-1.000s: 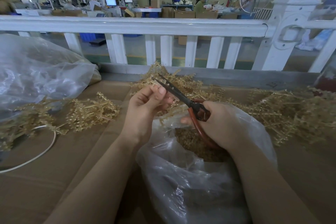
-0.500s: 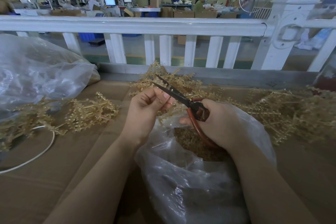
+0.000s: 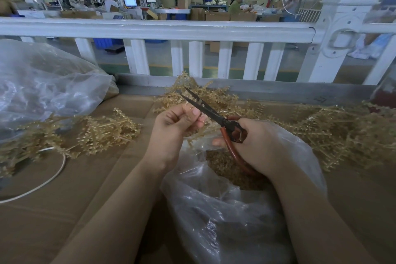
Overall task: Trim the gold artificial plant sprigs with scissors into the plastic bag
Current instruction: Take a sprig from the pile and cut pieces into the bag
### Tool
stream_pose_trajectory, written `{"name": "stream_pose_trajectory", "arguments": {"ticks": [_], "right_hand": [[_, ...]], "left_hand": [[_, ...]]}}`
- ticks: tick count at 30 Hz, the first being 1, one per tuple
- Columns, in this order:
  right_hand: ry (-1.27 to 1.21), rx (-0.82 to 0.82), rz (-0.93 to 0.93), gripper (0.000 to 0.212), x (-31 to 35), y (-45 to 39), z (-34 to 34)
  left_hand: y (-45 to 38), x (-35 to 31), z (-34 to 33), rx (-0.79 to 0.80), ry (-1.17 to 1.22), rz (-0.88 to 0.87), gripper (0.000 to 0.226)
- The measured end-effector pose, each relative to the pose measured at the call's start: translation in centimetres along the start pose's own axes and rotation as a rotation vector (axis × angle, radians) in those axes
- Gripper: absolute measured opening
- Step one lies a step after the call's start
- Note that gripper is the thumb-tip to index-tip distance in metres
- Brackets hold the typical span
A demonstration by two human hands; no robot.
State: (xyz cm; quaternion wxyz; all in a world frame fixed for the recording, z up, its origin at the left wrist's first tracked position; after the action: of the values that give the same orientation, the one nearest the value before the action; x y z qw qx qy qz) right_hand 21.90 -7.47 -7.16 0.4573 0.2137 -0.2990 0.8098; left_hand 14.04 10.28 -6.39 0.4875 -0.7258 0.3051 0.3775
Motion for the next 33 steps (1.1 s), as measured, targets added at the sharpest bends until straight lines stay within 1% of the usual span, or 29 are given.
{"name": "stream_pose_trajectory", "arguments": {"ticks": [8,12,16,20,25,30,33], "right_hand": [[-0.077,0.056,0.002,0.076,0.1,0.2,-0.2],[-0.067,0.060,0.018,0.082,0.4,0.3,0.0],[-0.087,0.072,0.013,0.083,0.5,0.4,0.0],[-0.095,0.087,0.008,0.085,0.7,0.6,0.2],[-0.069,0.076,0.032,0.074,1.3,0.9,0.7],[-0.086,0.076,0.030,0.073,1.2,1.0,0.7],[-0.036,0.074,0.024,0.078,1.1,0.9,0.7]], "left_hand": [[0.0,-0.1,0.0,0.027,0.062,0.044,0.016],[0.0,-0.3,-0.1,0.056,0.101,0.057,0.014],[0.0,-0.3,-0.1,0.071,0.169,0.101,0.012],[0.0,-0.3,-0.1,0.038,0.202,0.127,0.010],[0.0,-0.4,-0.3,-0.007,0.151,0.112,0.013],[0.0,-0.4,-0.2,-0.060,0.148,0.118,0.013],[0.0,-0.4,-0.1,-0.042,0.119,0.104,0.013]]}}
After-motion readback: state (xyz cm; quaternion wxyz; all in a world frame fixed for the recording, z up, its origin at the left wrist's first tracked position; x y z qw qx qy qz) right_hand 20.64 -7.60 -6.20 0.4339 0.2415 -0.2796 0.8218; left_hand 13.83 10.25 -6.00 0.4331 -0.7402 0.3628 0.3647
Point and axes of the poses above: each hand's wrist, its own y-axis away from the middle knuckle, its own z-axis out of the back of the hand, x = y × z, the point moved 2 cm from there along -y, towards the middle knuckle, and after that the axes turned 7 degrees about -z, right-handed, at the moved point
